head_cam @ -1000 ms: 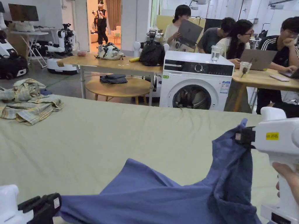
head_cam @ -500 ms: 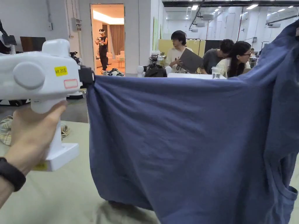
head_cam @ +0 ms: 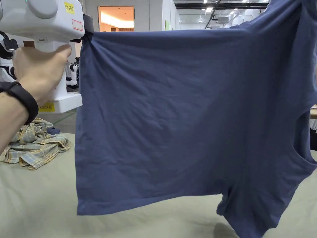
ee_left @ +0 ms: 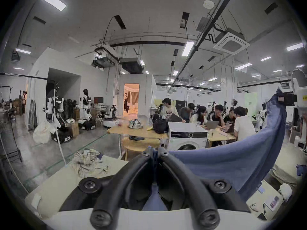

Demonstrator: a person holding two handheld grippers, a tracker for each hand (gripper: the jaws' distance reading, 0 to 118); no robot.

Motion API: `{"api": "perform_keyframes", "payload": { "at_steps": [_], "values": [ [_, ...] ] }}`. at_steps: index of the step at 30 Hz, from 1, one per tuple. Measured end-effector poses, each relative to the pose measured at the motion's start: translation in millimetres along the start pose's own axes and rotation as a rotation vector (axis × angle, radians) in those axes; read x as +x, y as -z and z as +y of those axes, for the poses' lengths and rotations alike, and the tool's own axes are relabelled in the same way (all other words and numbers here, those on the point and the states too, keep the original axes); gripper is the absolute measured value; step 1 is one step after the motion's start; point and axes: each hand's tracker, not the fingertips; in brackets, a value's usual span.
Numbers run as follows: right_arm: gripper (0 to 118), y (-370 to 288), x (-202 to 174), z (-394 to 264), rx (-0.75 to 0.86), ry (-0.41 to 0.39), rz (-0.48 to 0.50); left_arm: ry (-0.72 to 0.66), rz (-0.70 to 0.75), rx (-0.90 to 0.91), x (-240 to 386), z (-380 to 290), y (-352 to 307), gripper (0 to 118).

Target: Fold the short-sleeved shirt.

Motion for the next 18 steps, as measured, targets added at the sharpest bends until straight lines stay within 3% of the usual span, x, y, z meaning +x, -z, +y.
{"api": "perform_keyframes", "payload": {
  "at_steps": [3, 6, 10, 18],
  "values": [
    [0, -0.9, -3.5, -5.9, 0.007, 0.016, 0.018, 0.003, -0.005, -0.004, -3.4, -11.6, 4.8, 0],
    [0, 5.9, -7.1, -36.3, -0.048, -0.026, 0.031, 0.019, -0.012, -0.046, -5.5, -41.6, 10.1, 0],
    [0, 5.8, -5.3, -91.0, -0.104, 0.010, 0.076, -0.010, -0.027, -0.113, -13.0, -93.5, 7.5, 0],
    [0, -40.1, 2.5, -155.4, -0.156, 0.038, 0.146, -0.064, -0.073, -0.175, -26.1, -162.1, -53.9, 0]
  ]
}}
